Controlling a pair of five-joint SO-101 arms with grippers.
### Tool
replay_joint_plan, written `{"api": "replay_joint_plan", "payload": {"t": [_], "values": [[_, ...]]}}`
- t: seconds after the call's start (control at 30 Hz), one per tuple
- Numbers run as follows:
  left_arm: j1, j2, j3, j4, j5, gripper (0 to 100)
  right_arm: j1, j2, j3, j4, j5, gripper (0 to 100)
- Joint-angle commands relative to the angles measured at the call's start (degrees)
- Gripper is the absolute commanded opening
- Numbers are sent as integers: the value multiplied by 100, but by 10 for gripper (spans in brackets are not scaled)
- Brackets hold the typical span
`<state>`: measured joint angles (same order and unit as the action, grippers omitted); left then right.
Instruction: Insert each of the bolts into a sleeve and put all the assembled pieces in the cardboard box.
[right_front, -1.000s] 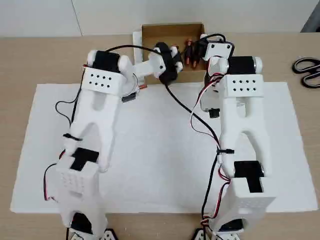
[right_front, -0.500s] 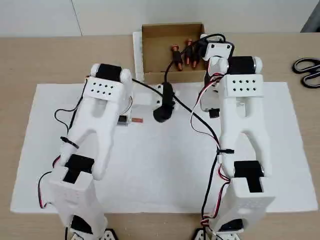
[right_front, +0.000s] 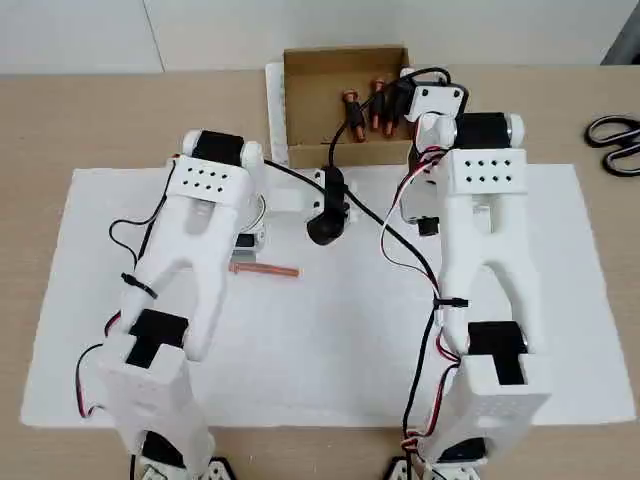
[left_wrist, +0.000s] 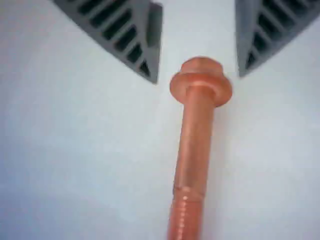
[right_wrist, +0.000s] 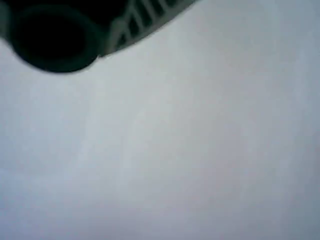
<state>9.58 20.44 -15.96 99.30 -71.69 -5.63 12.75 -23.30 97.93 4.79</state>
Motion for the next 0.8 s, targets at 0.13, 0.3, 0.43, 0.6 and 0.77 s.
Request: {"api": "replay_joint_plan", "payload": {"t": [0.13, 0.3, 0.43, 0.6, 0.77], "values": [[-167, -413, -48, -440, 1160, 100, 31, -330, -26, 40, 9, 5], [-809, -378, -470, -1398, 4492, 102, 40, -330, -26, 40, 9, 5], [-1108, -422, -646, -1433, 7253, 103, 31, -330, -26, 40, 9, 5], [-510, -404, -787, 149, 9310, 101, 22, -330, -26, 40, 9, 5], [-299, -378, -681, 105, 11385, 105, 40, -330, -26, 40, 9, 5]]}}
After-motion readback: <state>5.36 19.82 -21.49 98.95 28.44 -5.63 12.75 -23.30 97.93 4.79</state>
